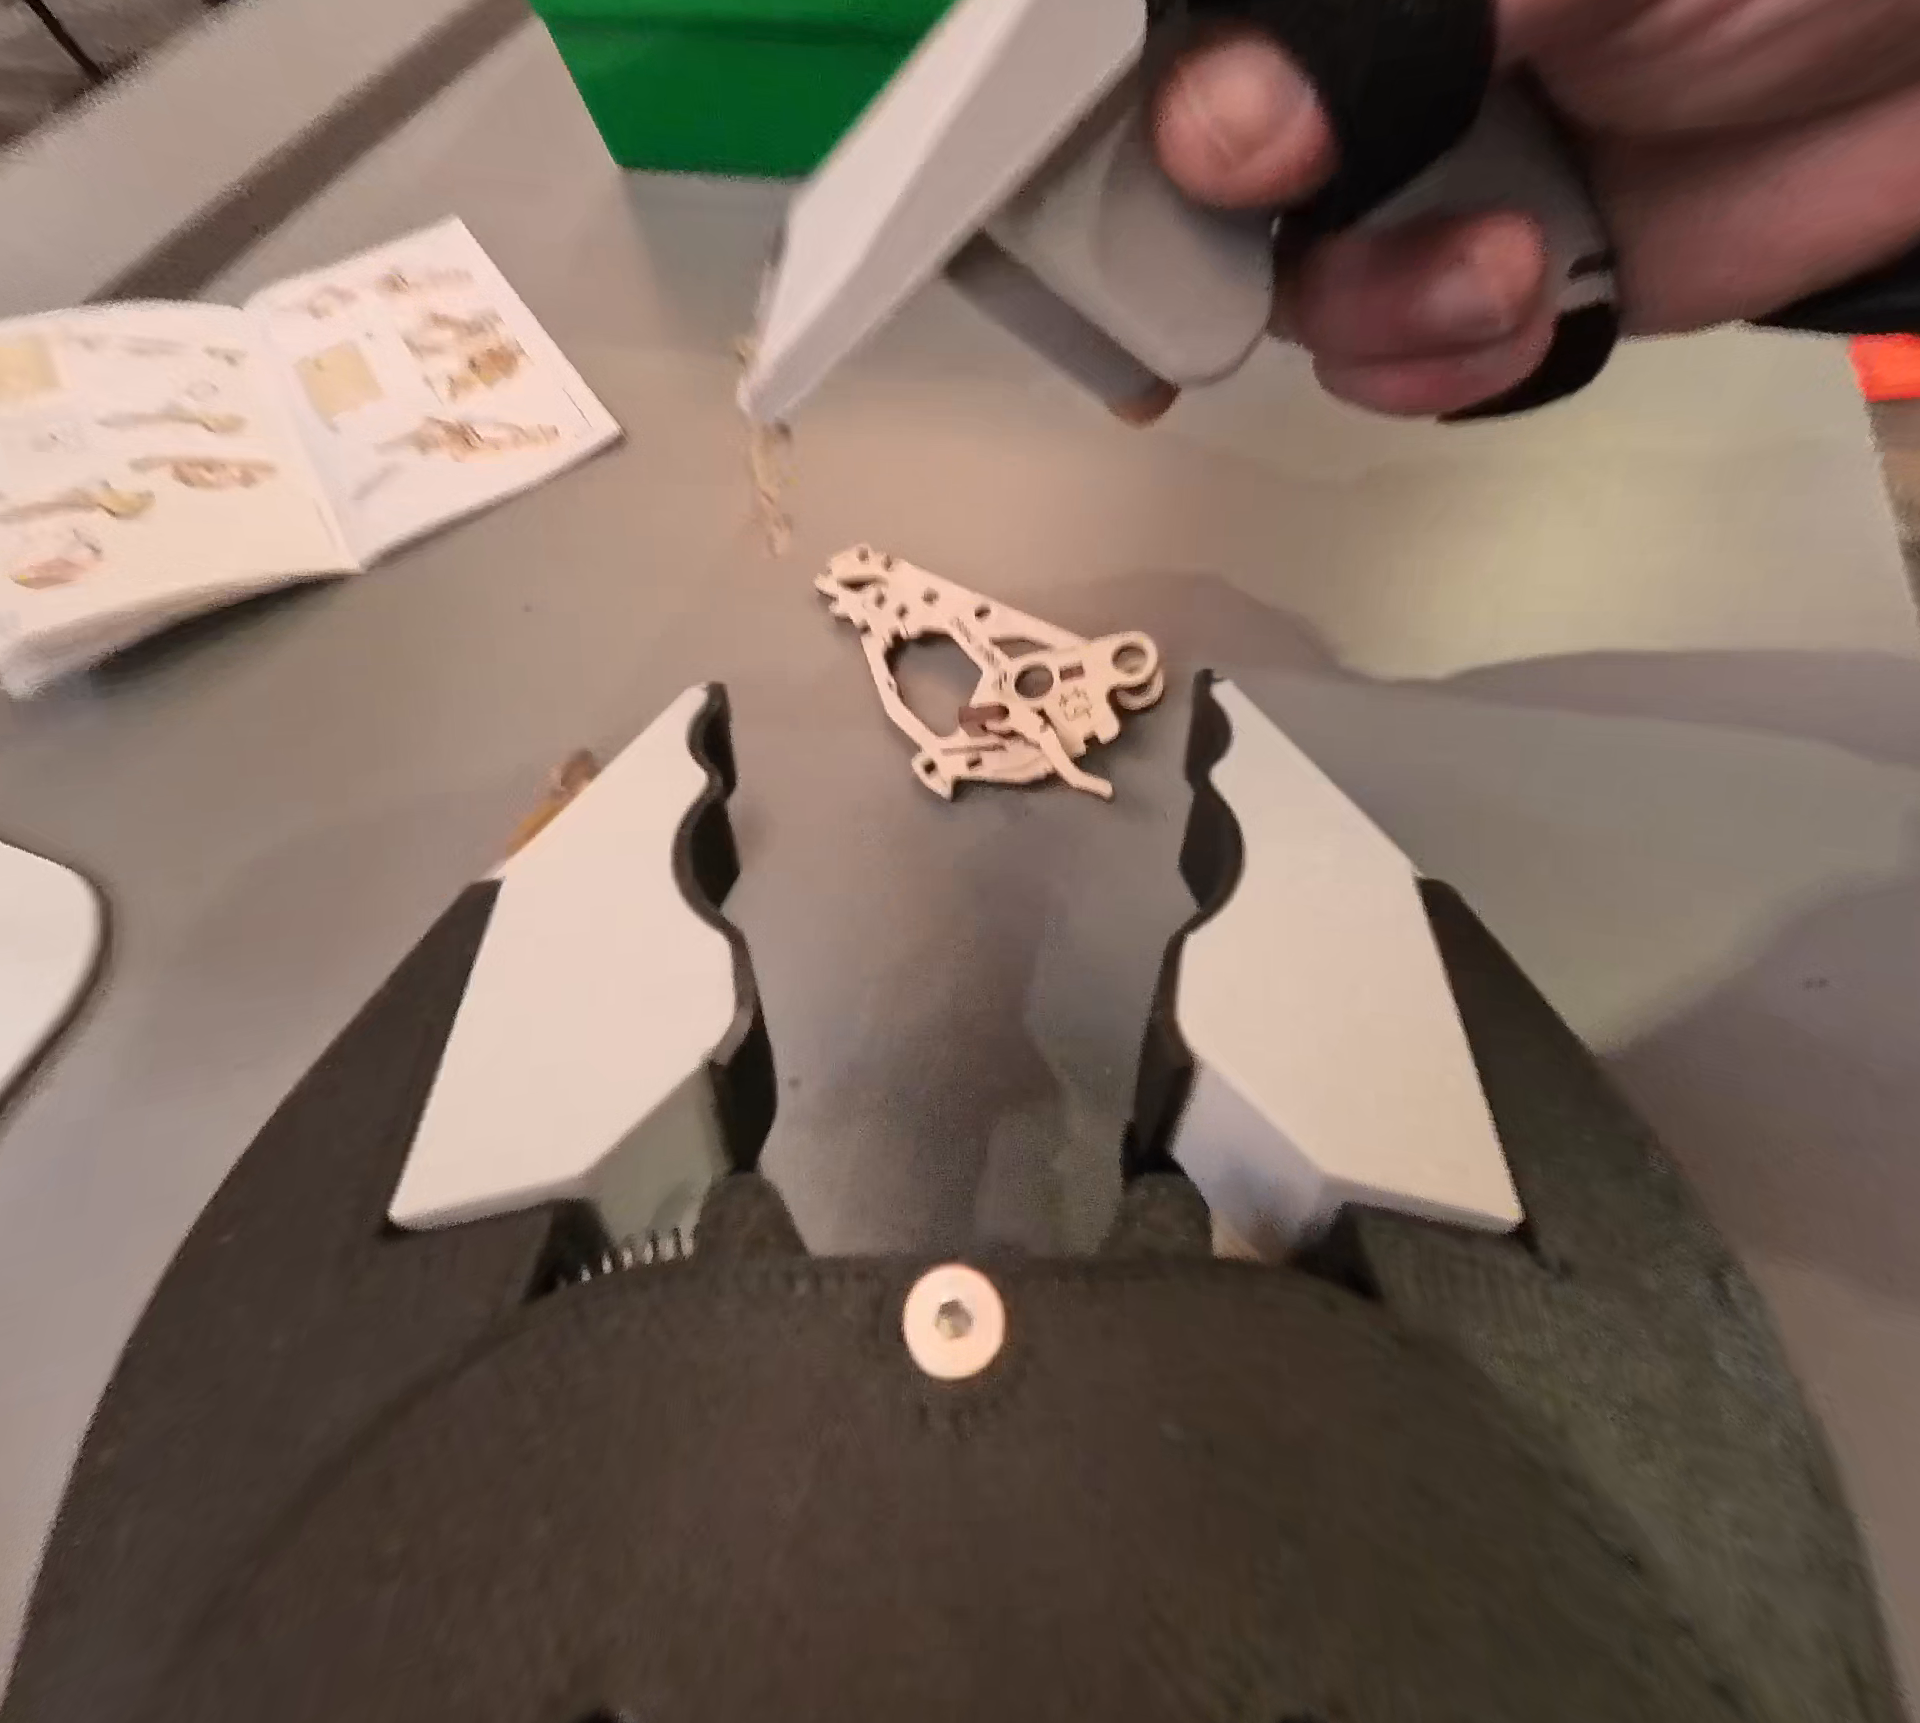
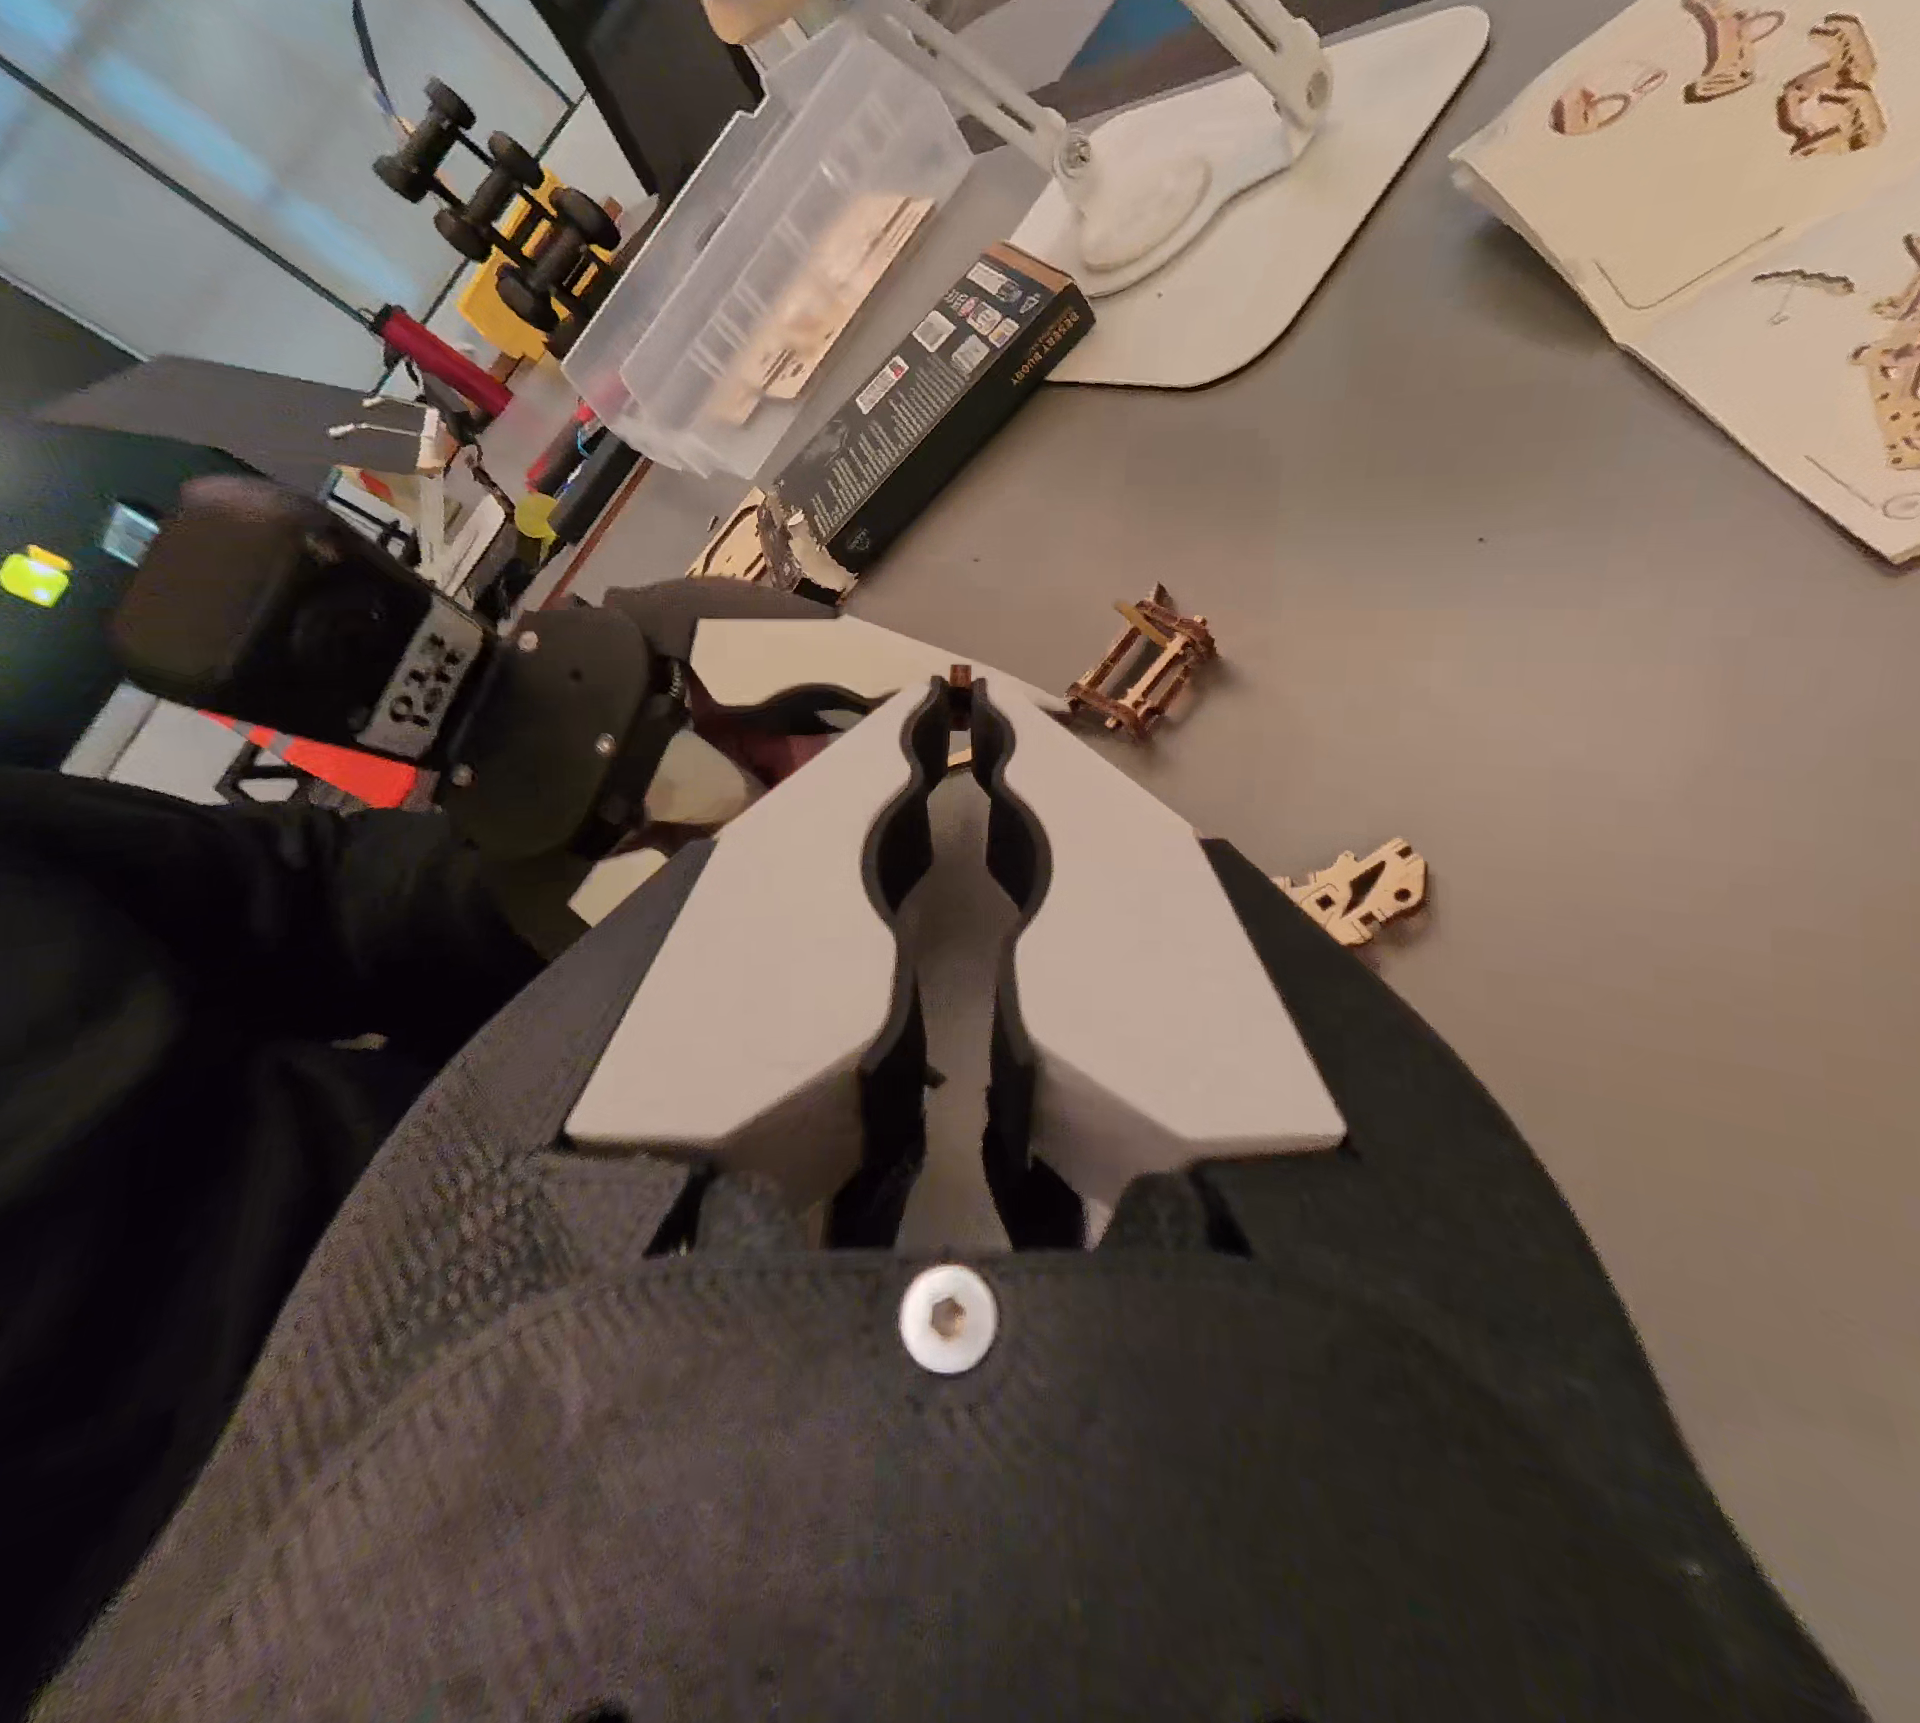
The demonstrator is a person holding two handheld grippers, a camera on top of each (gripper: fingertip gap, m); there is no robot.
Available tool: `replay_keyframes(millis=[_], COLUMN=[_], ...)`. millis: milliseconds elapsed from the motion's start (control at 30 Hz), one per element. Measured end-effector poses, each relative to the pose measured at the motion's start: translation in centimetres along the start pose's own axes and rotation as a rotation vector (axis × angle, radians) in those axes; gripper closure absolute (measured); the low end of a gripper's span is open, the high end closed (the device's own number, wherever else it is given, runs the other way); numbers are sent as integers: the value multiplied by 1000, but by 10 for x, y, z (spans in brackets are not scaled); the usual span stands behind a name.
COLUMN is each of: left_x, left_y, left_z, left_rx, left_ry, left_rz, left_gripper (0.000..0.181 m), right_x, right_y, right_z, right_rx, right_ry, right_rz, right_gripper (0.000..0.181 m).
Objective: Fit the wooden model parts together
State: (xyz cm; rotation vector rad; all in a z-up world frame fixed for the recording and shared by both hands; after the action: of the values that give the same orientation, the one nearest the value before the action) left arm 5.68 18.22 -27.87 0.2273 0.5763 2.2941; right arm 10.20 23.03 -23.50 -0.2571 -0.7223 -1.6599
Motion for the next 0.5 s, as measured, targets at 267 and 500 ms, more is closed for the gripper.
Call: replay_keyframes(millis=[267, 500], left_x=[2, 10], left_y=[21, 32], left_z=[26, 36], left_rx=[-138, -269], left_ry=[-17, 201], left_rz=[-79, -160], left_gripper=[173, 176], right_x=[33, 44], right_y=[-4, -9], right_z=[-9, 4], right_rx=[188, 116], right_ry=[262, 302], right_rz=[47, 9], right_gripper=[181, 181])
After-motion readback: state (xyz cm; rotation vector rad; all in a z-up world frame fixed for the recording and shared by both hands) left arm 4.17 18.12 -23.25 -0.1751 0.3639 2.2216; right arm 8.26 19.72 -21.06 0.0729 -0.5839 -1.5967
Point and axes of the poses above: each gripper's, where its closed fingertips meet, y back along the fingers, z out of its top, x = y × z across the jaws, the point moved 4 cm from there along y, back along the fingers, and after that the axes turned 5 degrees about y, right-handed, at the moved point
